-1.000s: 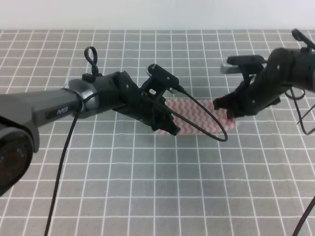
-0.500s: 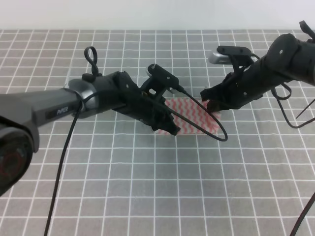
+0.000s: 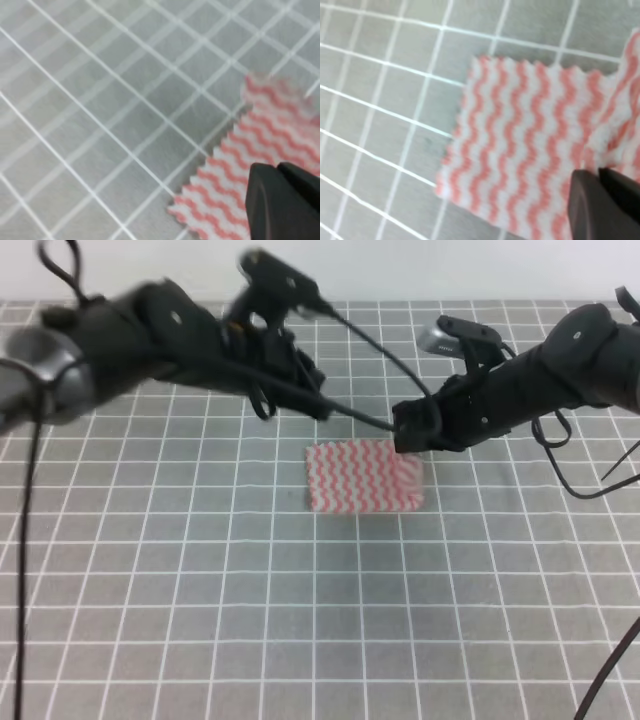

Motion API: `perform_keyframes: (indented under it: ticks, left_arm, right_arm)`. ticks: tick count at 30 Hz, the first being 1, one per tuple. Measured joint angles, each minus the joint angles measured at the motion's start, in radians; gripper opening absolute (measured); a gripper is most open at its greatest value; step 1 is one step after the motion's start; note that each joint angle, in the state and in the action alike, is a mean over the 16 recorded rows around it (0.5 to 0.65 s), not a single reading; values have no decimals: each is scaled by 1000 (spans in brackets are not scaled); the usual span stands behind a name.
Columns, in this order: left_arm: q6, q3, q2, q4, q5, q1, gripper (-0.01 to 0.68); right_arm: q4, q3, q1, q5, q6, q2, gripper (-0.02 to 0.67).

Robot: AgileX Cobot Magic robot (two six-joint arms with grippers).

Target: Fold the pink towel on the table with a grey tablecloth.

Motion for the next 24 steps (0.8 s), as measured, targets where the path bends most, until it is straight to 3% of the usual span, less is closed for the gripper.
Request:
perform_keyframes:
  ticks: [10,24]
  left_arm:
    - [0,0,-65,-3,31,13,-1]
    - [-1,0,-69,-4,66,13,-1]
  right_arm:
    - [142,-12,42,-21,-89,27,-15]
    - [202,-71,90,-8,-100,118,-15]
